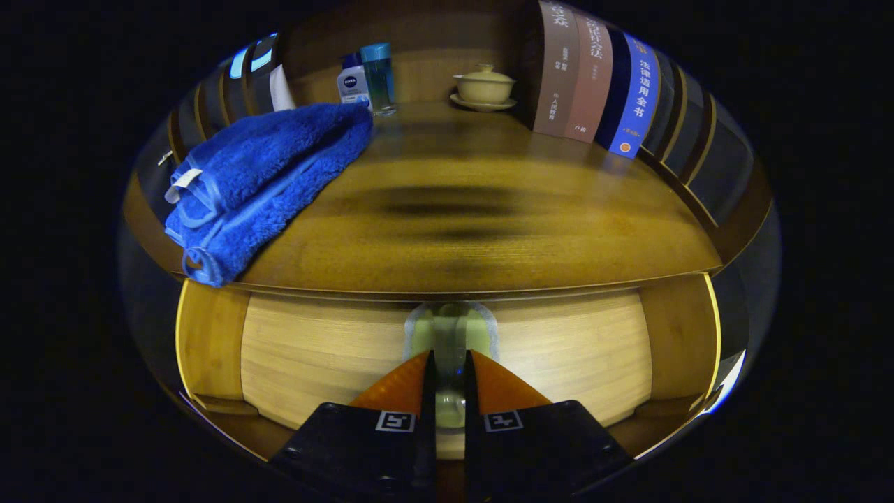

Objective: Pull open the drawer, take out the items inside it, and place them on the countertop above the cabinet.

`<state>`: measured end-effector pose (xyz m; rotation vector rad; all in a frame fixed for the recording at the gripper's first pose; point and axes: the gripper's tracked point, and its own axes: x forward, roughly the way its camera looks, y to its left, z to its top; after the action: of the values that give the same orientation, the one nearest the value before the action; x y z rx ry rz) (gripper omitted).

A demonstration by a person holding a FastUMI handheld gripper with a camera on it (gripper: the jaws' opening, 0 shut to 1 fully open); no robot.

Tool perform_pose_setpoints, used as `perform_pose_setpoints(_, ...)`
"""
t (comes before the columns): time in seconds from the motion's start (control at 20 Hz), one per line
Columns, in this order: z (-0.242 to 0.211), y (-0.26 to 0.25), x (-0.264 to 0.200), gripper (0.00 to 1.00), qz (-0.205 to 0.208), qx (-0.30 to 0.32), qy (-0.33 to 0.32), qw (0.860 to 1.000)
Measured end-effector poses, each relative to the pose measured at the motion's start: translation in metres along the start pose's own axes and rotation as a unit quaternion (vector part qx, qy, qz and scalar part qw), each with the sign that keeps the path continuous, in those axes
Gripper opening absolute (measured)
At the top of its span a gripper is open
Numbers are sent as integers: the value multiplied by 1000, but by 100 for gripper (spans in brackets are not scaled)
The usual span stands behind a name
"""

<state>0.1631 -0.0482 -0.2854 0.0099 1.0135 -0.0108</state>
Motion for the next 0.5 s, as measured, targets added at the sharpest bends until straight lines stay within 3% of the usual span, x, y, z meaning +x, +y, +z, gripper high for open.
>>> perform_pose_setpoints(0.3,4,24,-75,21,52,-14,-12,998)
perform_pose_setpoints(0.5,30,31,-121,21,75,-17,-41,996)
